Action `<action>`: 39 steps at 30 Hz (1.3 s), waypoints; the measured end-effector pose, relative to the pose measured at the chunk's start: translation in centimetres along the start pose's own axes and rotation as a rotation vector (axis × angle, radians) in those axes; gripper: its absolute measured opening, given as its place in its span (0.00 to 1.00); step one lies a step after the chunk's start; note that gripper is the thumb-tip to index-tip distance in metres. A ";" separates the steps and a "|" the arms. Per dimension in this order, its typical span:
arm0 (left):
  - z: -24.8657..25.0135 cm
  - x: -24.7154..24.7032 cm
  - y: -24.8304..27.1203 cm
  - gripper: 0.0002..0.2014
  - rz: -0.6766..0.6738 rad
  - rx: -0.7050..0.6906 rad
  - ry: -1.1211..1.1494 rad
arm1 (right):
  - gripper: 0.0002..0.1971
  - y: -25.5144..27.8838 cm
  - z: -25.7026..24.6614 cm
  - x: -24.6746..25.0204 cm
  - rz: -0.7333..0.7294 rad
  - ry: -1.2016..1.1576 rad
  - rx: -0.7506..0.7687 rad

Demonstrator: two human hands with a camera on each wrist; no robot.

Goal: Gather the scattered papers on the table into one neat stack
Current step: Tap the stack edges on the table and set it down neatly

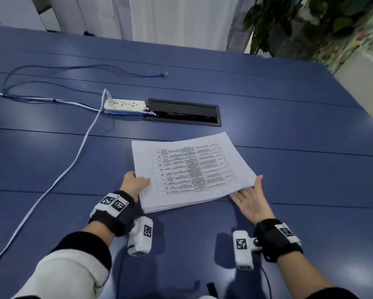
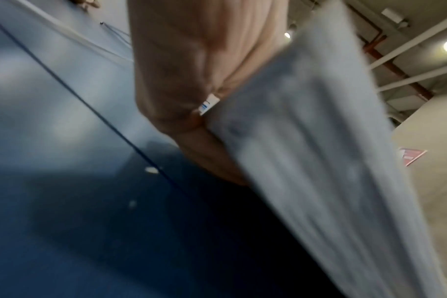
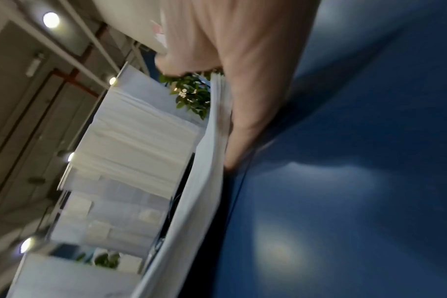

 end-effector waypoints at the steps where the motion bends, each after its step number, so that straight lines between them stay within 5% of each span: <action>1: -0.4 -0.4 0.8 0.17 -0.028 0.028 0.043 | 0.38 0.2 1.1 -0.4 -0.010 -0.044 -0.005; 5: -1.5 -2.0 3.8 0.18 -0.135 0.138 0.106 | 0.14 0.8 4.9 -3.6 0.019 0.049 -0.005; 8: -2.3 -1.8 4.1 0.18 -0.233 0.182 0.089 | 0.22 0.1 5.4 -3.8 0.100 0.151 0.027; 13: -2.5 1.3 2.2 0.12 -0.184 0.154 0.200 | 0.21 1.4 3.3 -1.5 -0.027 0.402 0.181; 18: -1.3 0.0 3.7 0.14 -0.487 0.005 -0.119 | 0.23 3.0 0.2 -1.7 -0.106 0.649 0.327; 23: 5.4 -1.2 6.0 0.19 -0.269 -0.504 -0.120 | 0.18 5.6 -5.6 -6.1 -0.168 0.647 0.611; 26: 9.4 -1.1 7.6 0.19 -0.230 -0.670 0.002 | 0.15 7.8 -8.9 -8.5 -0.179 0.610 0.768; 31: 11.5 -0.9 8.5 0.22 -0.213 -0.723 0.138 | 0.08 9.3 -10.2 -10.3 -0.205 0.581 0.882; 39: 14.2 -0.5 9.8 0.17 -0.161 -0.747 0.331 | 0.17 9.2 -10.3 -12.1 -0.167 0.434 0.913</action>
Point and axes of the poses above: each hand's wrist, its own y-axis away from the middle knuckle, its own x-axis out of the back of the hand, z = x × y, the point moved 3 cm from there along -y, towards the middle knuckle, and after that the axes turned 9 degrees about z, right-handed, at the moved point
